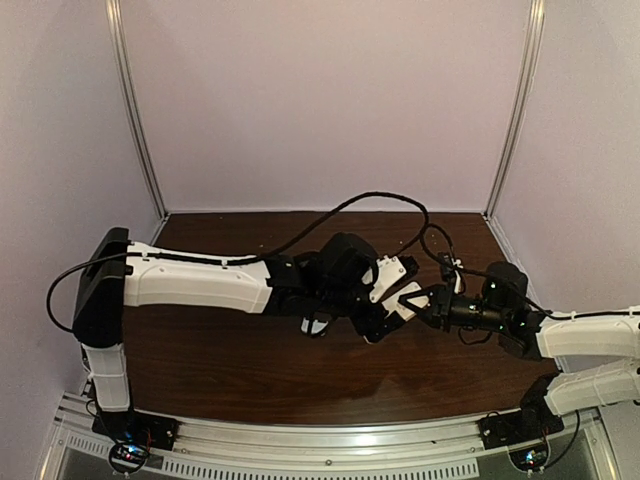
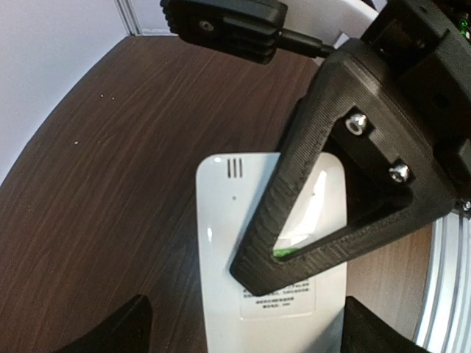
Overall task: Load the batteries into the remote control
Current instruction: Pass from the right arm to the left
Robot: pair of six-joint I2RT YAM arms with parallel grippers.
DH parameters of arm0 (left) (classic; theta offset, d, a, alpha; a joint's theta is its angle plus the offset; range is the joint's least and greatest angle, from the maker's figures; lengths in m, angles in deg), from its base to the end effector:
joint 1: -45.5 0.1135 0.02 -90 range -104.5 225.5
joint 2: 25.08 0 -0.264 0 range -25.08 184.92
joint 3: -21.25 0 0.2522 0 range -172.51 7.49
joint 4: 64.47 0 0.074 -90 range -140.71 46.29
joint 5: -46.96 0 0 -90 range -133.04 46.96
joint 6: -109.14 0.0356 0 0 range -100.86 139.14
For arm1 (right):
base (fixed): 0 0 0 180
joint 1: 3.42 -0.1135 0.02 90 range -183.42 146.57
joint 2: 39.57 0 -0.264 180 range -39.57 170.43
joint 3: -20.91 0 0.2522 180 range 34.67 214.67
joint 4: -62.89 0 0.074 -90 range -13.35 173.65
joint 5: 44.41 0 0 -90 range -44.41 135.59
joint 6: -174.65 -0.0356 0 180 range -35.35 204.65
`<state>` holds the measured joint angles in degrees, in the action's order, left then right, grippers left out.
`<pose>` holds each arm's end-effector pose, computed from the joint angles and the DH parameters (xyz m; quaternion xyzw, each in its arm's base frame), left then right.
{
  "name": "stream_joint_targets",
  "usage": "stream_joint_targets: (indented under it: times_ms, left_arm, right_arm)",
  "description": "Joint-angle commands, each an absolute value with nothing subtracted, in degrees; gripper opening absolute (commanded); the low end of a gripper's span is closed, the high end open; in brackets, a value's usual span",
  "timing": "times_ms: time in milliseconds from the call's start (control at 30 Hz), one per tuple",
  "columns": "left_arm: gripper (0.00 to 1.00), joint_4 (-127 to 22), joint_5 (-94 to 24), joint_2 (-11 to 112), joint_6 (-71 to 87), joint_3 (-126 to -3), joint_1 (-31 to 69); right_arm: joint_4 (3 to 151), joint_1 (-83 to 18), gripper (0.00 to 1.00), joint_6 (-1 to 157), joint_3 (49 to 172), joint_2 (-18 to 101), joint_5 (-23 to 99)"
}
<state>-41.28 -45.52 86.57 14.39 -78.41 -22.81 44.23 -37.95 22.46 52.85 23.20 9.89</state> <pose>0.1691 -0.4210 0.2434 0.4590 0.7597 -0.2585 0.3813 0.1665 0.1398 0.1973 -0.0099 0.7652 0.6053 0.2191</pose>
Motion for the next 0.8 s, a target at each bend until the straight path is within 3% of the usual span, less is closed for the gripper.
stream_joint_targets:
  times_ms: [0,333,500,700,767]
  left_arm:
    - [0.78,-38.0,-45.3,89.0,15.8,-82.4,-23.1]
    - [0.45,-33.9,-44.6,90.7,17.2,-85.0,-23.1]
    - [0.4,-32.6,-42.0,88.8,15.9,-81.9,-22.3]
    - [0.39,-34.2,-36.1,84.1,16.9,-71.3,-21.5]
    - [0.37,-33.9,-33.8,83.6,18.5,-68.8,-21.5]
  right_arm:
    - [40.5,-38.4,0.01,21.8,52.8,23.4,10.5]
    - [40.6,-38.4,0.06,21.7,52.8,23.9,10.4]
    - [45.4,-36.8,0.45,23.0,53.2,22.3,10.8]
    - [54.2,-30.1,0.74,26.4,51.7,15.7,11.6]
    - [57.0,-28.3,0.79,27.9,51.6,13.7,11.2]
